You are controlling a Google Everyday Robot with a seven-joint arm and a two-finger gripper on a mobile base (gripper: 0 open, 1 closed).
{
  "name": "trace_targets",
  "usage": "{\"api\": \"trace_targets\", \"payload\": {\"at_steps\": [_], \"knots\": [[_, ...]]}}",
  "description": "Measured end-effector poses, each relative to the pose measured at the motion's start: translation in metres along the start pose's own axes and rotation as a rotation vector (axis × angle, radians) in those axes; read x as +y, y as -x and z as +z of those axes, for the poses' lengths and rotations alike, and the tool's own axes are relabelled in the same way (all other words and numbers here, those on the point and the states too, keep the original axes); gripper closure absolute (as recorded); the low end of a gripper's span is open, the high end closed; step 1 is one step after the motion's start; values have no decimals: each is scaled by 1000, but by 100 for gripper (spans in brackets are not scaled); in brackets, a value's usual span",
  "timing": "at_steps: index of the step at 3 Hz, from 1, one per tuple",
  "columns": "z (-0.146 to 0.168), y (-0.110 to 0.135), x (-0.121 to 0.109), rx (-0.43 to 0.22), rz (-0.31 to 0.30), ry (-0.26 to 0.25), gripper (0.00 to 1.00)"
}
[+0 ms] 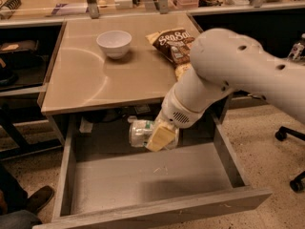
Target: Pick 7up can from top drawer and place on counter
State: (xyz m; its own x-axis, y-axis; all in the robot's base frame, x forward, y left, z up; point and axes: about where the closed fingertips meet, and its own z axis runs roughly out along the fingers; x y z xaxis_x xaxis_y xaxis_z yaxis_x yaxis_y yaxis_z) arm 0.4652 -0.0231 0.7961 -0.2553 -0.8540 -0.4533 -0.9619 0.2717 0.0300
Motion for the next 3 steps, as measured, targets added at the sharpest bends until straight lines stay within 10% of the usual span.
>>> {"api": "trace_targets", "payload": {"at_steps": [2, 3], "knots": [[-37, 56, -26, 30, -22, -6, 100], [-29, 123, -53, 71, -53, 31, 100]]}}
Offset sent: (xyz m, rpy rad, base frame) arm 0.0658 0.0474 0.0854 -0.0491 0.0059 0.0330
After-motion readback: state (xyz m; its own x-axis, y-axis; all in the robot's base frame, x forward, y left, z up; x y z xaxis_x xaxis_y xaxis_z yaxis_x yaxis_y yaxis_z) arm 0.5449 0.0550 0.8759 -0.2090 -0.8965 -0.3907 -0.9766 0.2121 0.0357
